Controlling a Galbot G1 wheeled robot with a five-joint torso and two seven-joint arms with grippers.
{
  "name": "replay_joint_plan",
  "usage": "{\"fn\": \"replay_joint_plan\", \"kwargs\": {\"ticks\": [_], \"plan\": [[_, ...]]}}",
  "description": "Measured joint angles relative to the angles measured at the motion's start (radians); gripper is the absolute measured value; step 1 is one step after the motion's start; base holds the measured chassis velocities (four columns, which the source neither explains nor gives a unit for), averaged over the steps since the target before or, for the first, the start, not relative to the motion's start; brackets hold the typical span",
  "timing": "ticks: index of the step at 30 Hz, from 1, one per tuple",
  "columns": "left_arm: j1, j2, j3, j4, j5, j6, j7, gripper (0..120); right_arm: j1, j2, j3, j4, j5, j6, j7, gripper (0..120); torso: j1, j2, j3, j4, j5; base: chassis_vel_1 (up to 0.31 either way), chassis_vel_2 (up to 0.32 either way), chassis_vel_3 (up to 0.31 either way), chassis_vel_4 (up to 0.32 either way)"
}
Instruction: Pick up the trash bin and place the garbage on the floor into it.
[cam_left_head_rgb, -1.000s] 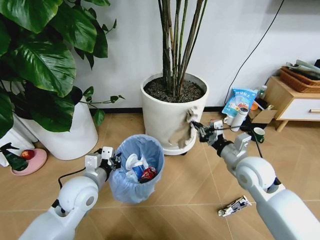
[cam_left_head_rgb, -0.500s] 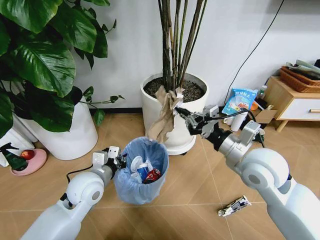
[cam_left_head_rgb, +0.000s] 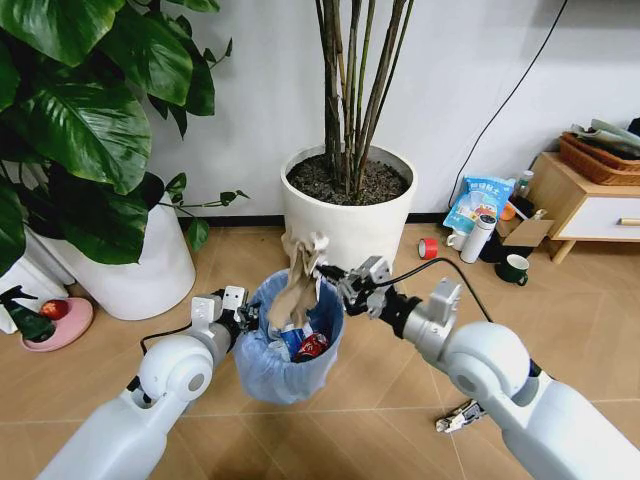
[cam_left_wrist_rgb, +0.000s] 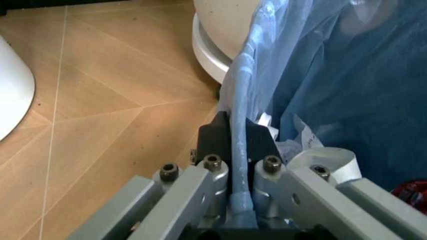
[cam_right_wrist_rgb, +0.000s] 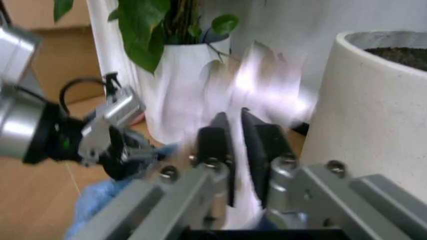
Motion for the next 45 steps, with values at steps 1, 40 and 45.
{"fn": "replay_joint_plan", "kwargs": {"ticks": [1, 40, 45], "plan": [[0.000, 0.000, 0.000, 0.000, 0.000, 0.000, 0.000, 0, 0.000, 0.000, 0.000, 0.000, 0.000, 0.000, 0.000, 8, 0.000, 0.000, 0.000, 0.0000, 0.0000, 0.000, 0.000, 0.000, 0.000], [0.113, -0.109, -0.097, -0.076, 0.144, -0.037, 0.011, 0, -0.503, 0.401, 0.482, -0.291, 0.078, 0.001, 0.664, 100, 0.000, 0.000, 0.000, -0.0001, 0.0003, 0.000, 0.000, 0.000, 0.000], [0.122, -0.110, -0.098, -0.088, 0.149, -0.038, 0.014, 0, -0.490, 0.424, 0.530, -0.381, 0.149, -0.024, 0.687, 100, 0.000, 0.000, 0.000, 0.0000, 0.0001, 0.000, 0.000, 0.000, 0.000]]}}
